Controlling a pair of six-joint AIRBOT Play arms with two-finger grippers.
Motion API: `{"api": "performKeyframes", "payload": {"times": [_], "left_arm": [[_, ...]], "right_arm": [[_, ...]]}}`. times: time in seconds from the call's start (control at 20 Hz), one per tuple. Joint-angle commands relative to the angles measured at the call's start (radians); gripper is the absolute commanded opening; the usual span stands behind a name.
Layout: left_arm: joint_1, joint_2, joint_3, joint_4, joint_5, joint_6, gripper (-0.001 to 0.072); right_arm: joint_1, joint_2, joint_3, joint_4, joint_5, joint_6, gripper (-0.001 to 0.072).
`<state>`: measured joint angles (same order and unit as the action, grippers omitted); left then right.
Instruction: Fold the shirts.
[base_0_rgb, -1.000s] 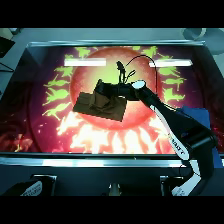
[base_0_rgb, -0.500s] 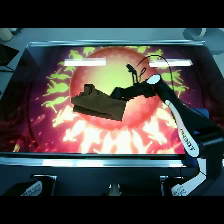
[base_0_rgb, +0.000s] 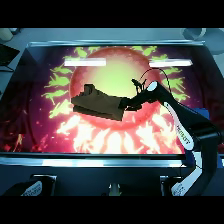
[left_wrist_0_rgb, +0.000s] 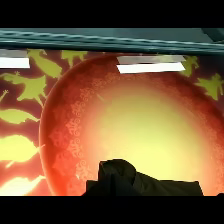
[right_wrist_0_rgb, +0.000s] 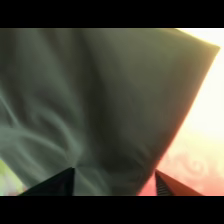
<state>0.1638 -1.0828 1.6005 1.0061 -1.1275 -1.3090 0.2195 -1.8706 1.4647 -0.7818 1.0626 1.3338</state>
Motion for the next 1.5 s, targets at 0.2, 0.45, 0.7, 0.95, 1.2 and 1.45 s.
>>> {"api": "performKeyframes", "payload": {"times": [0.2,0.45,0.7,0.95,1.2,1.45], "left_arm": [[0.001,0.000,0.000,0.000,0.001,0.001,0.0024],[0.001,0.000,0.000,0.000,0.001,0.001,0.0024],[0.001,-0.001,0.000,0.000,0.002,0.001,0.0024],[0.001,-0.001,0.000,0.000,0.002,0.000,0.0024],[0.001,-0.002,0.000,0.000,0.028,0.001,0.0024],[0.001,-0.002,0.000,0.000,0.055,0.001,0.0024]], "right_arm": [[-0.066,0.073,0.039,0.145,-0.036,-0.198,0.0017],[-0.382,0.290,0.137,0.052,0.168,-0.177,0.0016],[-0.741,0.422,0.138,-0.024,0.316,-0.152,0.0017],[-0.991,0.451,0.138,-0.029,0.439,-0.148,0.0017],[-1.054,0.497,0.138,-0.076,0.647,-0.154,0.0018],[-1.058,0.535,0.137,-0.391,0.784,-0.166,0.0017]]}}
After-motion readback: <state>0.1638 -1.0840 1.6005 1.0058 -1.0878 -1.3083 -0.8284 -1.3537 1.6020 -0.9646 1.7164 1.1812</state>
